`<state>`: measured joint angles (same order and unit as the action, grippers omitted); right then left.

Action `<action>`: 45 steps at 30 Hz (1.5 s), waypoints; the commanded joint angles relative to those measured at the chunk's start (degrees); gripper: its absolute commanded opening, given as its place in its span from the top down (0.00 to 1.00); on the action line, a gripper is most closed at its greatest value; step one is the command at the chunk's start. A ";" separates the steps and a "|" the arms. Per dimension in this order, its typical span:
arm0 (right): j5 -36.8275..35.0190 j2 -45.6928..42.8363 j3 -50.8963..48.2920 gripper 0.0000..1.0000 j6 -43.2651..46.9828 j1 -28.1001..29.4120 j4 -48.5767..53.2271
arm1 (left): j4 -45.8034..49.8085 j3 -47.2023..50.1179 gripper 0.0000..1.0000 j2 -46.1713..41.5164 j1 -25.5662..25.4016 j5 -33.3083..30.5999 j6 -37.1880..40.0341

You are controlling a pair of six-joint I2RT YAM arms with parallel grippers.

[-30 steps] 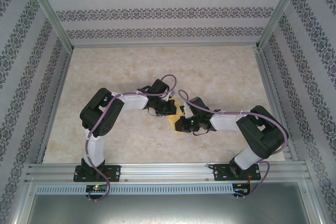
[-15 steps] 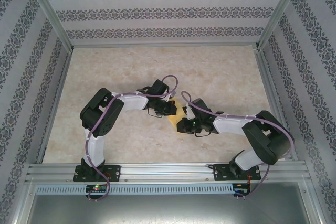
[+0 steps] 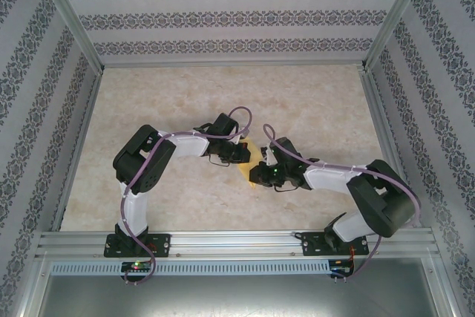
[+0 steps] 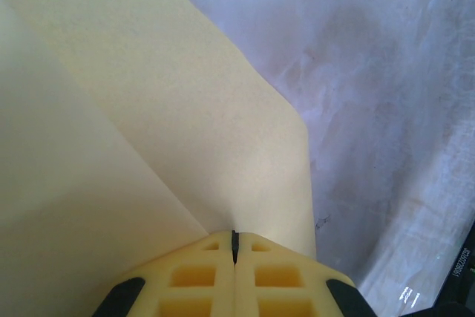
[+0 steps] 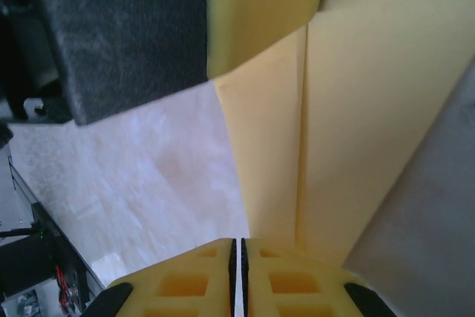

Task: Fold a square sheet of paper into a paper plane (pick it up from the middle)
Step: Fourth fold the wing at the center of the table.

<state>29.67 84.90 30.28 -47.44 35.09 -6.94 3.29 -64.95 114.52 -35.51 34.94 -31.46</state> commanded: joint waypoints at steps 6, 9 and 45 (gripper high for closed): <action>2.32 6.65 3.21 0.89 -0.12 -0.42 -4.47 | 3.47 3.65 0.98 3.96 0.61 -5.43 2.62; 2.70 7.69 2.70 0.89 0.24 -0.38 -4.69 | 3.41 3.93 0.98 3.78 0.92 -5.31 2.72; 1.22 9.76 -6.02 0.94 4.37 0.15 -1.19 | 0.21 -4.85 0.89 6.92 7.99 -0.55 -0.59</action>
<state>31.55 92.01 27.83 -44.60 34.98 -19.16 3.97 -68.64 118.58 -31.51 44.77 -32.84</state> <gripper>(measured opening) 0.061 0.112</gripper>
